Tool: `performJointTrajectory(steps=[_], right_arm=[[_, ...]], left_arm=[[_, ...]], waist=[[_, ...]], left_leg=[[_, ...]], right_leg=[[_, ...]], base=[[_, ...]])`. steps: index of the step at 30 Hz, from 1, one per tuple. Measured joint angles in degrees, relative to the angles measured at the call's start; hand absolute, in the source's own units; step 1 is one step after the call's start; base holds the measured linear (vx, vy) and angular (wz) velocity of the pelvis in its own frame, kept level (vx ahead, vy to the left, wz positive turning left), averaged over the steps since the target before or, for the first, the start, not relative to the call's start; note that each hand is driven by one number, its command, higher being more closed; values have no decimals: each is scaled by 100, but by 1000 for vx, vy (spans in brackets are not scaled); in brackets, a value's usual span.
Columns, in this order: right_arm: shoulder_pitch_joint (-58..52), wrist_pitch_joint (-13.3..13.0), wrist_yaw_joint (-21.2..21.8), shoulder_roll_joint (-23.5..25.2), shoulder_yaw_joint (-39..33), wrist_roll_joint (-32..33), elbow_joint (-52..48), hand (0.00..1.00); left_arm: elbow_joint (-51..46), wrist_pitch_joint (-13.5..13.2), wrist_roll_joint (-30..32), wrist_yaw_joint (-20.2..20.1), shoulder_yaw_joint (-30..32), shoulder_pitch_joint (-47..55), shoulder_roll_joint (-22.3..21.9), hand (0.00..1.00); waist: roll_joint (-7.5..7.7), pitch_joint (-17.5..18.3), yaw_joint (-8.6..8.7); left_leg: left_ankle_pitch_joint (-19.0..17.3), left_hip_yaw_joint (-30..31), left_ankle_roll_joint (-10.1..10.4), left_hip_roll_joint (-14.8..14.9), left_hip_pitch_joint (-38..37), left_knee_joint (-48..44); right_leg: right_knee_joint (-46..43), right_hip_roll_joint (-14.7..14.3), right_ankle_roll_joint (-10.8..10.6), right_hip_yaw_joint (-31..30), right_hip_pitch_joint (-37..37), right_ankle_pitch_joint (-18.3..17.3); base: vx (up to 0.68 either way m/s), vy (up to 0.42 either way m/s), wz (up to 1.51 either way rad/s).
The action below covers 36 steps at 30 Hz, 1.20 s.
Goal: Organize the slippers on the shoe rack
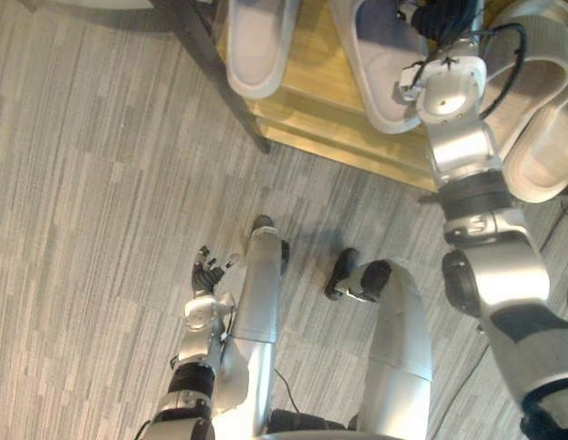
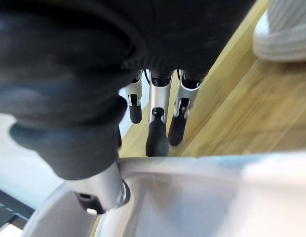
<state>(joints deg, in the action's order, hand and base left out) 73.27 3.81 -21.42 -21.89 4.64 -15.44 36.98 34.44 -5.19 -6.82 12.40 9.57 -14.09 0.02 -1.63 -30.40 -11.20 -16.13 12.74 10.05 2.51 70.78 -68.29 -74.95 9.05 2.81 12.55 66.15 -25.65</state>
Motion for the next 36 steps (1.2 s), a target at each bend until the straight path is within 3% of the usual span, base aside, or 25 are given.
performJointTrajectory(steps=[11,20,27,36], right_arm=[[-284,-56,3,456,-18,504,-424,0],[-913,-53,-6,932,-384,1141,-733,0],[-1398,-41,-186,1298,-693,1332,-832,0],[-1870,-50,-112,1538,-721,1669,-928,0]], left_arm=[[105,61,-2,19,1,48,176,0],[119,114,-7,111,5,76,174,0],[121,214,-18,138,66,80,164,0],[243,244,-15,154,131,115,161,0]], waist=[[336,201,15],[344,207,18],[344,208,24],[347,309,51]], left_leg=[[-2,-87,-3,14,-107,22],[-10,-132,-16,25,-271,58],[-9,-141,-16,55,-322,125],[-17,-158,-27,64,-439,128]], right_leg=[[-3,0,5,-77,-44,-2],[44,1,0,-108,-203,0],[113,-16,-3,-93,-247,7],[147,-21,-2,-102,-372,5]], base=[[0,0,0],[0,5,-1],[0,0,0],[0,7,0]])
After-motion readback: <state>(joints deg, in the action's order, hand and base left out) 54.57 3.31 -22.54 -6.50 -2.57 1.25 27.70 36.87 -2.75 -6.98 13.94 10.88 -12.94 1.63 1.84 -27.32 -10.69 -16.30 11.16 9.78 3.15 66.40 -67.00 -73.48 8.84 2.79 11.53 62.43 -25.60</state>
